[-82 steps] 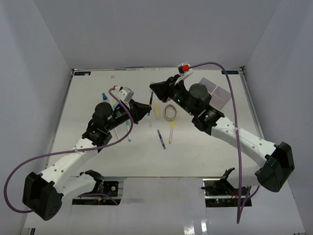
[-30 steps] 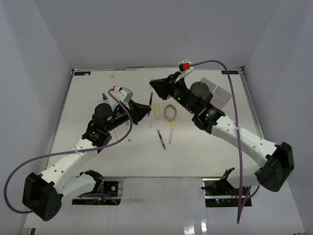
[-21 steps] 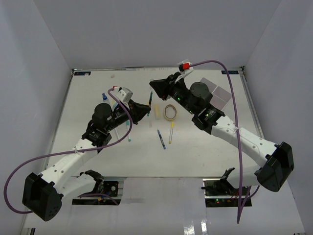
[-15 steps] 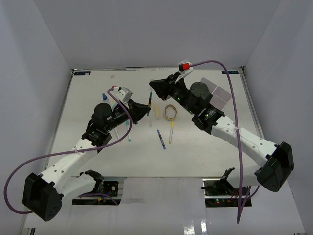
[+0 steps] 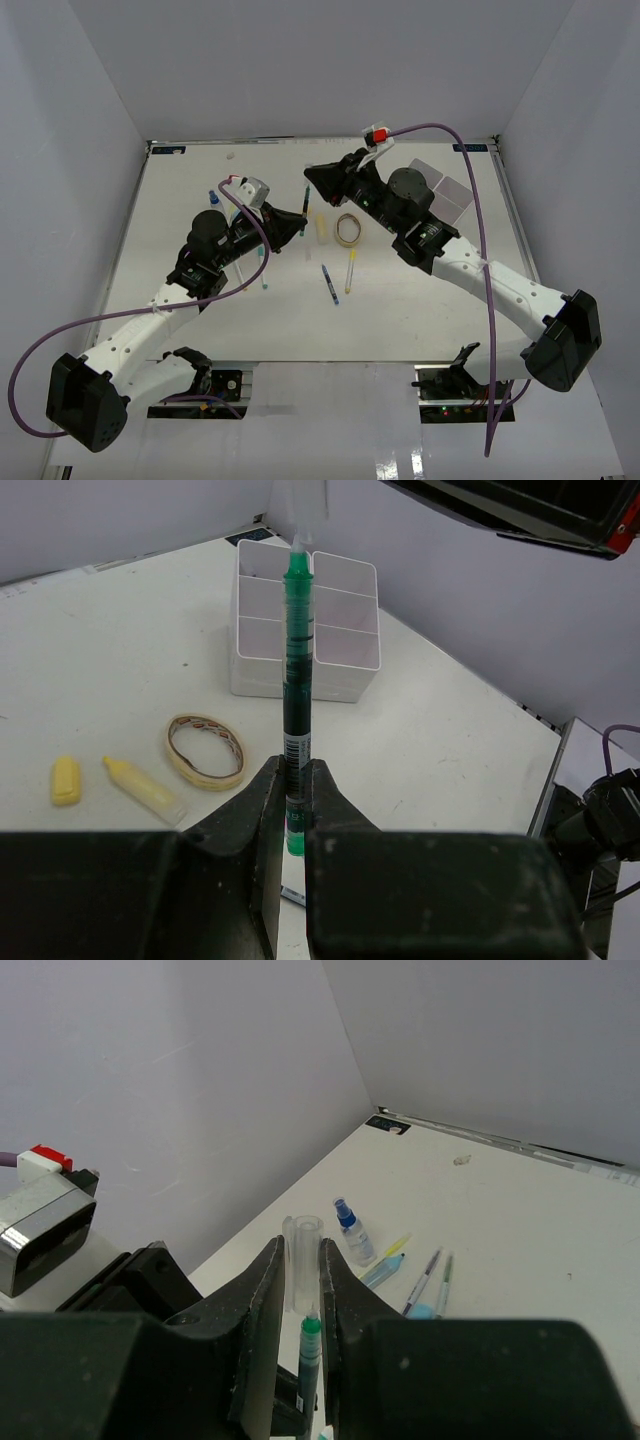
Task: Sort the stationery into containers
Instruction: Close the pen cap on the pen.
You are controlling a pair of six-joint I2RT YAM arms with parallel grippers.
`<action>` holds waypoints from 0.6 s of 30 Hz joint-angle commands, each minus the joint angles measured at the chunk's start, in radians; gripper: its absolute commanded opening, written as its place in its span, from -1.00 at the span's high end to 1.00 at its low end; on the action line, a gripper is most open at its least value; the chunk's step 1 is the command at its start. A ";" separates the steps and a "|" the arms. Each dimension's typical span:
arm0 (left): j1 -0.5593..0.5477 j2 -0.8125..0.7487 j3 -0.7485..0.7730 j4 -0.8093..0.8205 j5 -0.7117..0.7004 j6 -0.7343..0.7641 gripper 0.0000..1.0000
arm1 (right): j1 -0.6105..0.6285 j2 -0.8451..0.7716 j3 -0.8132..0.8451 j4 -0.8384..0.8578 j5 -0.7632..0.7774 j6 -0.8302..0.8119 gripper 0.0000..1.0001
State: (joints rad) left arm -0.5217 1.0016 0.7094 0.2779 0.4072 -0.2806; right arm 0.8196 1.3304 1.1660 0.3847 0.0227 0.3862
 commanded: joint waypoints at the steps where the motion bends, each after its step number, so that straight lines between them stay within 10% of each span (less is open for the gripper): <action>1: 0.009 -0.027 -0.005 0.023 -0.001 -0.009 0.88 | 0.006 -0.028 -0.012 0.043 -0.001 0.009 0.85; 18: 0.014 -0.040 -0.014 0.040 0.007 -0.022 0.89 | 0.007 -0.033 -0.072 0.091 -0.012 0.031 0.85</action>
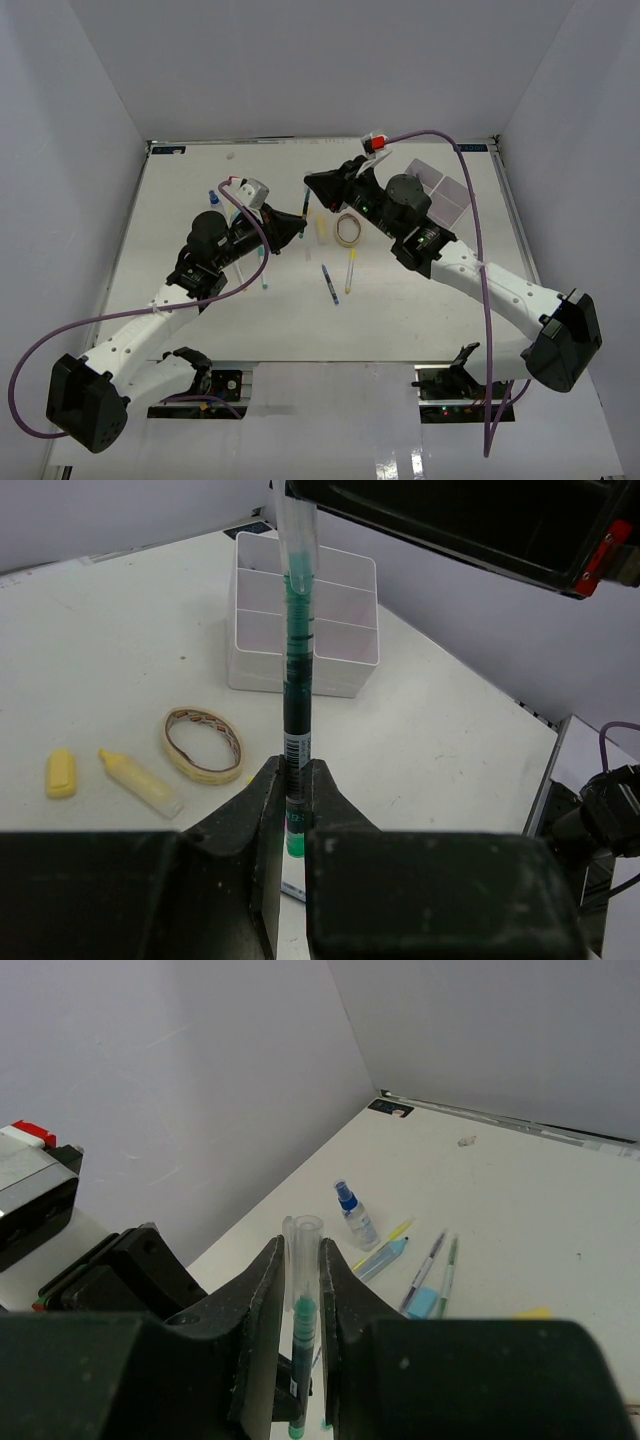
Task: Sort the stationery into containers
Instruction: Close the pen cap on the pen.
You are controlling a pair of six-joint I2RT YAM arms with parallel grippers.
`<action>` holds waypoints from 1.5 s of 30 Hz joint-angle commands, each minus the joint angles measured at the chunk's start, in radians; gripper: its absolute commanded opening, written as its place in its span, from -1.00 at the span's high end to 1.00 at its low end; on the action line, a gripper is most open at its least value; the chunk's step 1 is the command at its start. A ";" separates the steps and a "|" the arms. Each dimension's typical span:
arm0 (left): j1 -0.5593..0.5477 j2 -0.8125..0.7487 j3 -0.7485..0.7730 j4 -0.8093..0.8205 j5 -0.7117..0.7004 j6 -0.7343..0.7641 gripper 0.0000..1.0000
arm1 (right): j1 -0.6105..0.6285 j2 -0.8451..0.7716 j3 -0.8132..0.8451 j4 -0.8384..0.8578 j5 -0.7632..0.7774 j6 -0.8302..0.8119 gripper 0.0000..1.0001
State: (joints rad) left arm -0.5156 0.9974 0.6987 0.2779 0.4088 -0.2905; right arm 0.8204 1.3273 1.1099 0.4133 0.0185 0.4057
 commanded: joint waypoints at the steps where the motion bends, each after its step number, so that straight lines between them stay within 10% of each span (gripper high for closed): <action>1: 0.009 -0.039 -0.007 0.046 0.007 -0.013 0.89 | 0.008 -0.034 -0.022 0.070 -0.008 0.012 0.84; 45: 0.019 -0.065 -0.034 0.098 0.045 0.017 0.96 | 0.059 -0.046 -0.082 0.085 0.023 0.004 0.47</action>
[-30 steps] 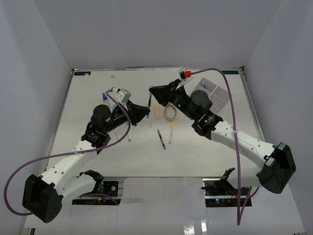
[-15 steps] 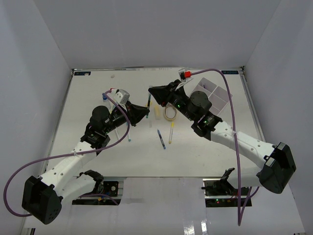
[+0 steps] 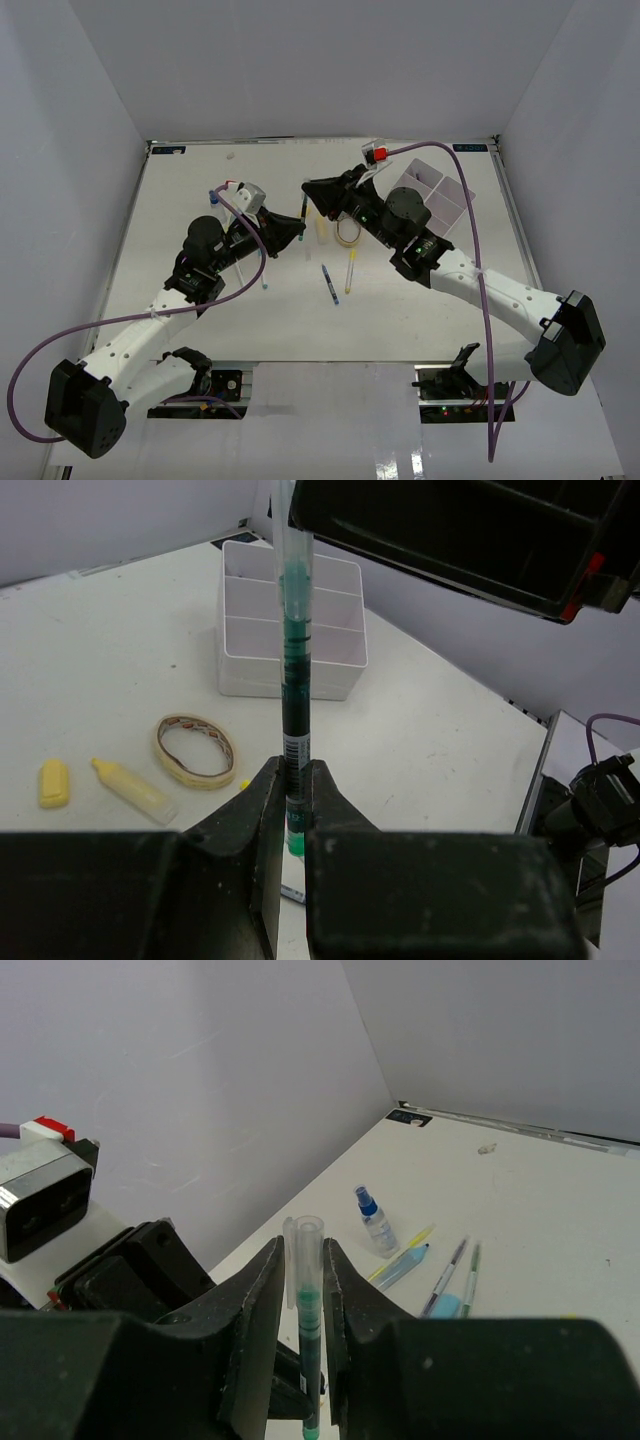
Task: Sort the stationery into containers
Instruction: Close the pen cap on the pen.
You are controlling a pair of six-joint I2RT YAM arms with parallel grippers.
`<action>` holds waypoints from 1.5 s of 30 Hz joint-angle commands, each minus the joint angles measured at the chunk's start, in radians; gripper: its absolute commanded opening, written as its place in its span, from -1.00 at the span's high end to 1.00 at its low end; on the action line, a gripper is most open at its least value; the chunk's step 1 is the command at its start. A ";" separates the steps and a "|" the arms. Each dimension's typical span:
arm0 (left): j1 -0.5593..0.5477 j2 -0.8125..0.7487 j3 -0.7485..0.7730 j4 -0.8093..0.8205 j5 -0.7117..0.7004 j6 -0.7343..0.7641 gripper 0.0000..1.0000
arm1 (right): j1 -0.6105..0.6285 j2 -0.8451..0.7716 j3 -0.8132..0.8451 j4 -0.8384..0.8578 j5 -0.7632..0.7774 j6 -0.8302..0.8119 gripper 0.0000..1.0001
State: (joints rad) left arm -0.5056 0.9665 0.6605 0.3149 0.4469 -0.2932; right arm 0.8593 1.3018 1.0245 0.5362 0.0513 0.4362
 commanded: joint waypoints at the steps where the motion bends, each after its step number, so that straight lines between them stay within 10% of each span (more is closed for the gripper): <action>1: 0.009 -0.034 0.004 0.061 0.010 0.022 0.96 | 0.021 -0.021 0.002 -0.039 -0.011 -0.036 0.47; 45: 0.045 -0.115 -0.001 0.153 -0.005 0.020 1.00 | 0.087 0.020 -0.101 -0.281 -0.116 -0.033 0.68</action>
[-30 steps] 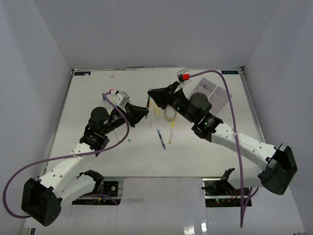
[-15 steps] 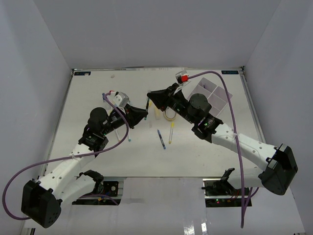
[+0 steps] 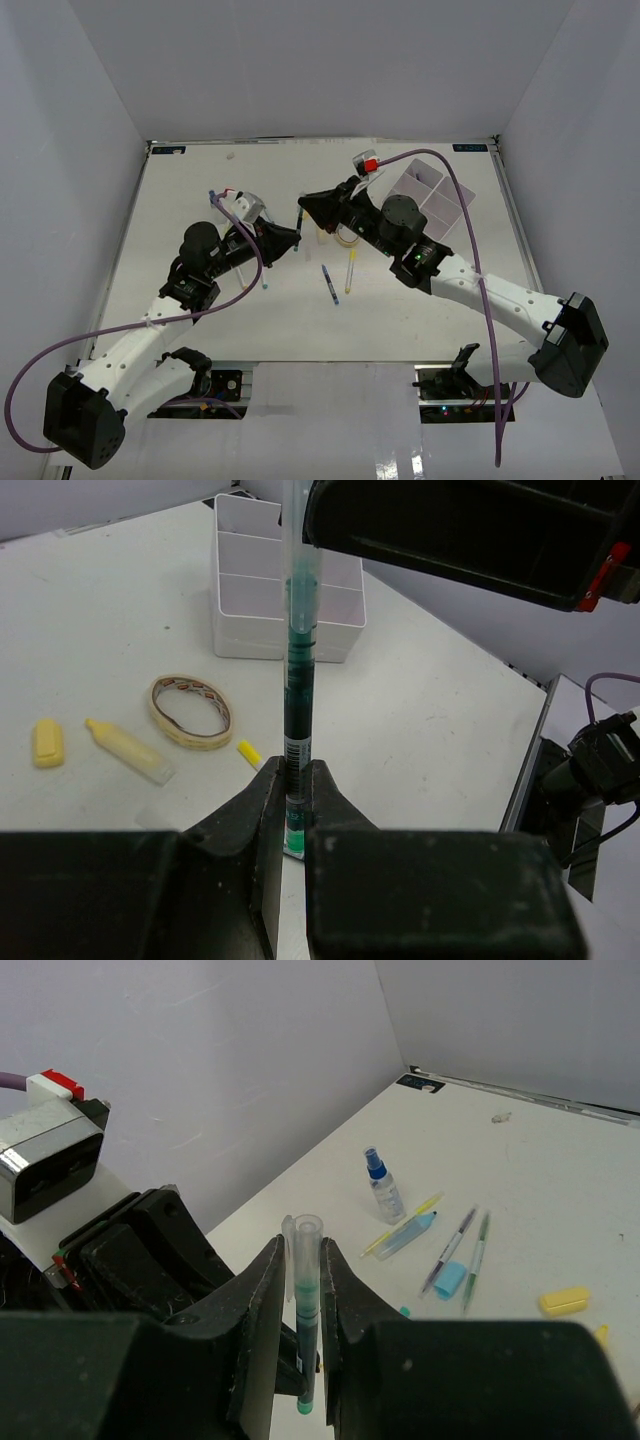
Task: Sort the stationery into containers
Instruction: Close the pen cap on the pen.
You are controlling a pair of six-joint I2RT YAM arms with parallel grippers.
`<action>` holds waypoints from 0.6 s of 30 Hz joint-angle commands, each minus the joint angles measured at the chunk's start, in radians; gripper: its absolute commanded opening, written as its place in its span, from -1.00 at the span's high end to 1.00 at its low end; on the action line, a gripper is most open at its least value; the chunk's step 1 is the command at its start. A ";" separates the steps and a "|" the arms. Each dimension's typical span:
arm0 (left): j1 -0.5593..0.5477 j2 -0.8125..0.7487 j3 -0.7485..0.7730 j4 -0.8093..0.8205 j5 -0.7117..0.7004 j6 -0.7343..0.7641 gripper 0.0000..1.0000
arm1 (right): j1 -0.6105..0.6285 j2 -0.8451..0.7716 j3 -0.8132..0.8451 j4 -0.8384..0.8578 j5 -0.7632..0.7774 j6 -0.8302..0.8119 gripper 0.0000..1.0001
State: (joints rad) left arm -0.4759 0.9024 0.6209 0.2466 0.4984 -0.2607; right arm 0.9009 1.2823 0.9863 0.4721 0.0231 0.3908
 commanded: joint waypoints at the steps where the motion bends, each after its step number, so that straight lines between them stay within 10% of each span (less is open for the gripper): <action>1: 0.016 -0.046 0.043 0.226 -0.055 -0.017 1.00 | 0.049 0.041 -0.064 -0.222 -0.088 0.013 0.68; 18: 0.016 0.003 0.174 0.276 -0.098 -0.009 1.00 | 0.062 0.035 -0.132 -0.308 -0.086 0.017 0.68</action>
State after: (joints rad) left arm -0.4763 0.9360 0.6346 0.2195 0.4992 -0.2703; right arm 0.9104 1.2747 0.9424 0.4885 0.0589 0.3931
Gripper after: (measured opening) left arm 0.188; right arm 0.225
